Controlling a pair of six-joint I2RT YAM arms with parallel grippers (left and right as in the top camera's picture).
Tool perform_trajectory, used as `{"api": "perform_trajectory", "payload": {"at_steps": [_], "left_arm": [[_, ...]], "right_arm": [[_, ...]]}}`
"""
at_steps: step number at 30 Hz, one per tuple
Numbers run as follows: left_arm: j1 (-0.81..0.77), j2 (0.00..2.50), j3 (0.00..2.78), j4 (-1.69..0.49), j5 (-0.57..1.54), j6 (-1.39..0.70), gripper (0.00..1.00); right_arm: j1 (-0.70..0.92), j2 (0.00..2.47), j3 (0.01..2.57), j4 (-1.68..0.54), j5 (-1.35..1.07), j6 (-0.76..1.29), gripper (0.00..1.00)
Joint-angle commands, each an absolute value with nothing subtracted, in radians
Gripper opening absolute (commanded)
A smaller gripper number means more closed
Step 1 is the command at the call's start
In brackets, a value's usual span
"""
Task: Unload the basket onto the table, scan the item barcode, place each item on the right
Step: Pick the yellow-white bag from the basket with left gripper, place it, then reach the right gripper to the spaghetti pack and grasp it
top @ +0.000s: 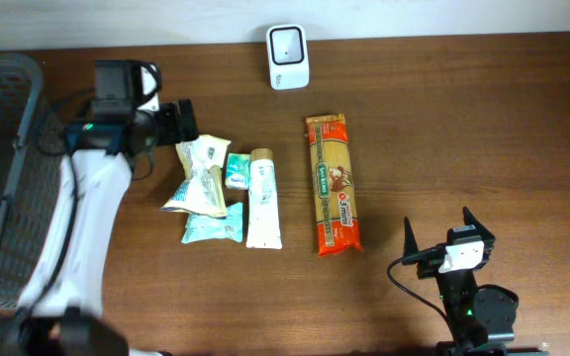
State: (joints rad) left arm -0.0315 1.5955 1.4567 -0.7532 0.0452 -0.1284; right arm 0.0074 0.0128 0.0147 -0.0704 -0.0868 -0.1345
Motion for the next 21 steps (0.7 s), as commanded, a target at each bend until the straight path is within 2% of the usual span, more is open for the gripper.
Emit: {"api": "perform_trajectory", "payload": {"at_steps": [1, 3, 7, 11, 15, 21], "left_arm": [[-0.03, 1.464, 1.474, -0.78, 0.09, 0.051, 0.99], [-0.029, 1.409, 1.474, -0.816, 0.077, 0.157, 0.98], [0.005, 1.354, 1.474, -0.791, -0.11, 0.171, 0.99], [0.136, 1.354, 1.474, -0.772, -0.105, 0.051, 0.99], [0.27, 1.354, 1.474, -0.667, -0.022, 0.049, 0.99], [0.28, 1.354, 1.474, -0.674, -0.022, 0.05, 0.99]], "right_arm": [[0.006, 0.006, 0.006, -0.071, -0.082, -0.134, 0.99], [0.006, 0.006, 0.006, -0.071, -0.082, -0.134, 0.99], [0.006, 0.006, 0.006, -0.072, -0.065, -0.135, 0.99], [0.006, 0.006, 0.006, -0.072, -0.067, -0.134, 0.99], [0.006, 0.006, 0.006, -0.068, -0.017, -0.134, 0.99], [0.006, 0.01, 0.031, 0.025, -0.25, -0.039, 0.99]]}}
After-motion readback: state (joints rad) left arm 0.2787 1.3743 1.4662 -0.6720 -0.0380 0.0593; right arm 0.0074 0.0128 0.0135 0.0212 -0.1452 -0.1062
